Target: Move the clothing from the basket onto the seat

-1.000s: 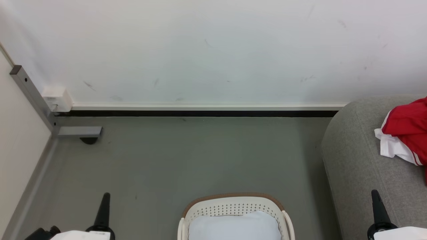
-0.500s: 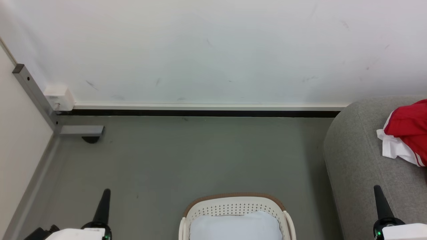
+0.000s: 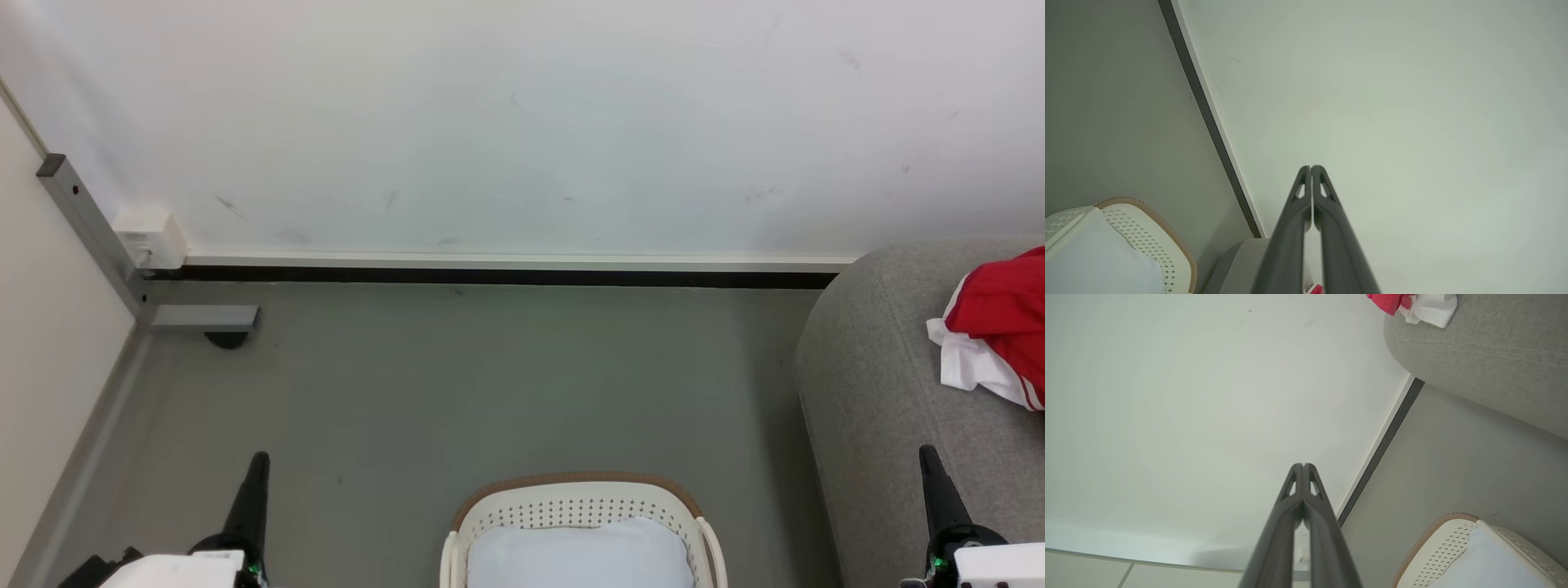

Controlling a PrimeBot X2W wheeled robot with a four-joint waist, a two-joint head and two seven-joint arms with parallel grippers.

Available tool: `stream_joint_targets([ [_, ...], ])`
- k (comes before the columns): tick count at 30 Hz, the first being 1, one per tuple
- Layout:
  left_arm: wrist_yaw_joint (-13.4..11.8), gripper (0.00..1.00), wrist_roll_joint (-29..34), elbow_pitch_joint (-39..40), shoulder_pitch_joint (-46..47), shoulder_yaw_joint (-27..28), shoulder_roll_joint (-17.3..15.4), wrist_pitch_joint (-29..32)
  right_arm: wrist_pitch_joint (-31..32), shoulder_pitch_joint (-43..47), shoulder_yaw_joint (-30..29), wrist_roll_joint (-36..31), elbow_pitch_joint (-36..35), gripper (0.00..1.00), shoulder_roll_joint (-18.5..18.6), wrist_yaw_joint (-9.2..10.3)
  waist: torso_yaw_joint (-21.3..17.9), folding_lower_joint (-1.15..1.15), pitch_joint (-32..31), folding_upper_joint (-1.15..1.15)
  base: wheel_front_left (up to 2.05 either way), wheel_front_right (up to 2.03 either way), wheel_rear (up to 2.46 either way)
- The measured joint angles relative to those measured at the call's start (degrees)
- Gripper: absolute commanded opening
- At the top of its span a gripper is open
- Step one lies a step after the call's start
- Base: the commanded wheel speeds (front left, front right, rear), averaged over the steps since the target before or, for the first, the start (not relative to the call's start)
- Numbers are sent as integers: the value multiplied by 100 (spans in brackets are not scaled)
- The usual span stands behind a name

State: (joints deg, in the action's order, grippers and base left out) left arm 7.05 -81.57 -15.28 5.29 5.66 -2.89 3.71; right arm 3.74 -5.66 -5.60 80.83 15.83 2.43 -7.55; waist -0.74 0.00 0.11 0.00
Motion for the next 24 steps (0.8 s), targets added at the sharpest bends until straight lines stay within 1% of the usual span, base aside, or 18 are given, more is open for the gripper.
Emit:
stream_joint_targets([
  [24,24,0,-967,104,59,78,8,259,261,-14,-75,1023,-152,0,16,0,67,0,7,0,0,0,0],
])
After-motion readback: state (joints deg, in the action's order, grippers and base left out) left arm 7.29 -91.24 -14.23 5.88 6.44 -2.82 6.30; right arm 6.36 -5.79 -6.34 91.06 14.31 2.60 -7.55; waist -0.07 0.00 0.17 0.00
